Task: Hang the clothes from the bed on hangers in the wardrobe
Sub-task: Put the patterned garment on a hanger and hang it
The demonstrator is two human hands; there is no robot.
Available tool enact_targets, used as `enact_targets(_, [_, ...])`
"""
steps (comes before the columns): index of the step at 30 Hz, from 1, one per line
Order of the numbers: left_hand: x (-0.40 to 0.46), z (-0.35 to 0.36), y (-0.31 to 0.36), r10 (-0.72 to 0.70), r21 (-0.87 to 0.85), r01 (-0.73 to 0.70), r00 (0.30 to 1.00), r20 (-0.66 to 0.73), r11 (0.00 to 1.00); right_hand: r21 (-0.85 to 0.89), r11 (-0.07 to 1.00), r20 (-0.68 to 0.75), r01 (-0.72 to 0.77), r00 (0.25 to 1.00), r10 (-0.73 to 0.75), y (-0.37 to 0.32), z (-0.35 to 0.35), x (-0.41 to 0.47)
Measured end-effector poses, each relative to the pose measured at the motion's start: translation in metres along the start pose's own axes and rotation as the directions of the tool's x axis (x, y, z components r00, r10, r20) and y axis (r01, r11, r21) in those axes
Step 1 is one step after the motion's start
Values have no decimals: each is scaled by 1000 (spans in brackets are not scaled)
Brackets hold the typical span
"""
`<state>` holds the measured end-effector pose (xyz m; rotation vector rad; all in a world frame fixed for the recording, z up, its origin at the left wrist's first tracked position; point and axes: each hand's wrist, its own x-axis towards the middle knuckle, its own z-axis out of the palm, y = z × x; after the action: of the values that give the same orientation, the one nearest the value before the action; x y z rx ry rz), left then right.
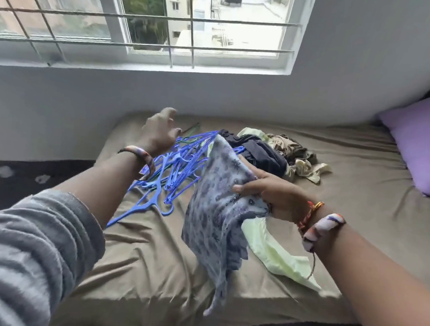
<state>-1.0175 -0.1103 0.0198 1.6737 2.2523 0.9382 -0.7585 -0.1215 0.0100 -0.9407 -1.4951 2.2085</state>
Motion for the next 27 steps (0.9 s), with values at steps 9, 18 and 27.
enact_targets(9, [1,107,-224,-465,396,261,638,613,880,209,978,-274,5,960,53,58,3,141])
enact_targets(18, [-10,196,-337,-712,497,511,542,447,701,298,926,-325,-230,888,325,118,20,232])
enact_targets(27, [-14,160,-327,-498,366,338,558,663,867,394,859,-306,-327,835,458,140,32,247])
